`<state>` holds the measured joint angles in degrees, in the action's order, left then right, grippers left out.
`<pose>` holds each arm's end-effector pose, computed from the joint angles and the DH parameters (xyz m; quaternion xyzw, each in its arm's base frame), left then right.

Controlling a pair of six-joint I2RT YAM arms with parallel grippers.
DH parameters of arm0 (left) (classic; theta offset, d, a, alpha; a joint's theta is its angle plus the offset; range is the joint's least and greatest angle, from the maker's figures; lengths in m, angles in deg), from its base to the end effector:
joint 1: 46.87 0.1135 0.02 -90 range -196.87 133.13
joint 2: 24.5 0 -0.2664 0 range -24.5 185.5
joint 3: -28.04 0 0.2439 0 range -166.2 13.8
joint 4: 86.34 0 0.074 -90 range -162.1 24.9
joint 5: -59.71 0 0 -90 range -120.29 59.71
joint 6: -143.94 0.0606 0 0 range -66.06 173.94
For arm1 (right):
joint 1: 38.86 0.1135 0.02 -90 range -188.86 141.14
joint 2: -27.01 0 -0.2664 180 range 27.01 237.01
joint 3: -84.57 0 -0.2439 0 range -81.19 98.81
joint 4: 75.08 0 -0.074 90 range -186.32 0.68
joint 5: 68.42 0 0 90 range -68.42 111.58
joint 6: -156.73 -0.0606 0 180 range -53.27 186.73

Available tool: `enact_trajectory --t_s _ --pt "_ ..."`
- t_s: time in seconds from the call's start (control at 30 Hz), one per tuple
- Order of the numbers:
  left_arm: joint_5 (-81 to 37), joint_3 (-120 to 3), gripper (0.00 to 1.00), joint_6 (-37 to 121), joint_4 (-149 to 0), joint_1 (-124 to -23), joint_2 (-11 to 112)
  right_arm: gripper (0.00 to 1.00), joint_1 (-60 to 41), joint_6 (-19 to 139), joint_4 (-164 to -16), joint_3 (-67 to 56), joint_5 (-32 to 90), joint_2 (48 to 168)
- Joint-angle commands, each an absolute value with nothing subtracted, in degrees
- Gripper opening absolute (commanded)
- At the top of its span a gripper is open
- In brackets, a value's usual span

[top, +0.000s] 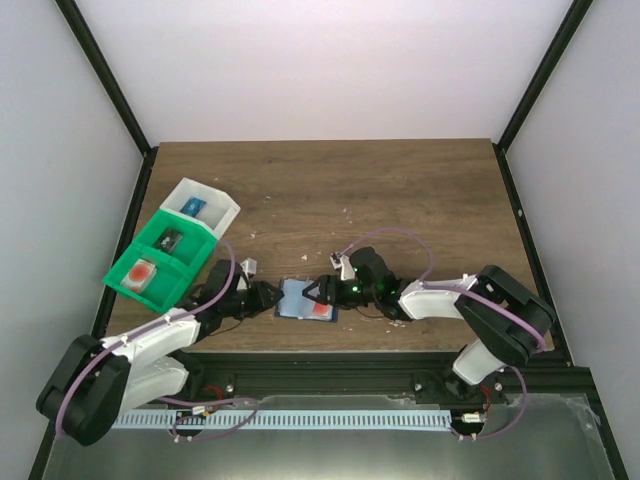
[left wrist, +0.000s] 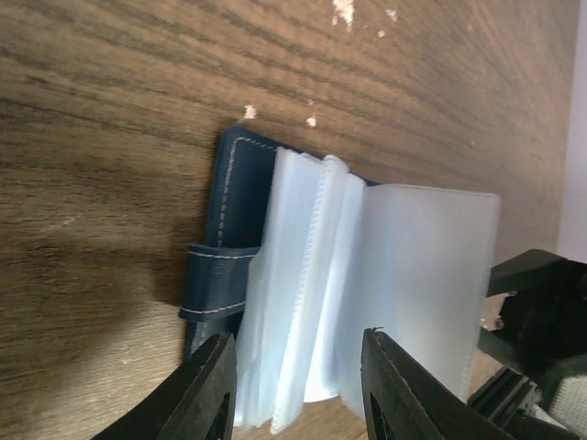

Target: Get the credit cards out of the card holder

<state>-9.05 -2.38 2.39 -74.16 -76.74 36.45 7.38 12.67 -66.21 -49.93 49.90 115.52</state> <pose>0.1596 -0.1170 0.1340 -0.0967 0.8982 -0.3851 0.1887 0.1845 0.2343 0.1420 -0.0559 0.8625 0.4872 0.1251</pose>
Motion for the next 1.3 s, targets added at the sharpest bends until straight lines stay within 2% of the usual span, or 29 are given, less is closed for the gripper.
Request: enact_trajectory --t_s 0.0,0.17,0.43,0.63,0.73,0.9,1.03,1.27 --pt "-8.6 -2.1 0.40 5.0 -75.8 -76.3 40.0 0.66 8.1 11.7 -63.7 -46.9 50.7 117.3" --pt "-5.3 -0.1 0.27 4.9 -82.1 -76.3 43.9 0.65 8.8 11.6 -63.0 -43.9 51.3 119.4" --pt "-0.3 2.5 0.17 2.8 -89.6 -76.4 47.7 0.65 9.1 12.0 -62.9 -40.8 51.9 121.5" --pt "2.3 4.1 0.15 -1.6 -94.6 -77.3 48.0 0.64 9.1 12.4 -64.1 -41.0 51.6 121.1" --pt "-0.8 2.8 0.16 -0.7 -88.5 -77.3 44.0 0.62 9.1 13.5 -67.1 -41.0 50.4 120.0" --pt "-7.4 -0.8 0.27 2.0 -76.8 -77.2 35.7 0.52 9.1 18.2 -76.1 -40.9 44.5 115.9" --pt "-5.8 -1.8 0.33 2.5 -77.6 -77.3 32.0 0.49 9.0 21.2 -82.5 -42.0 37.1 111.8" --pt "-1.2 -5.2 0.30 1.7 -84.4 -79.7 38.2 0.38 8.0 24.4 -87.6 -44.4 31.3 108.3"
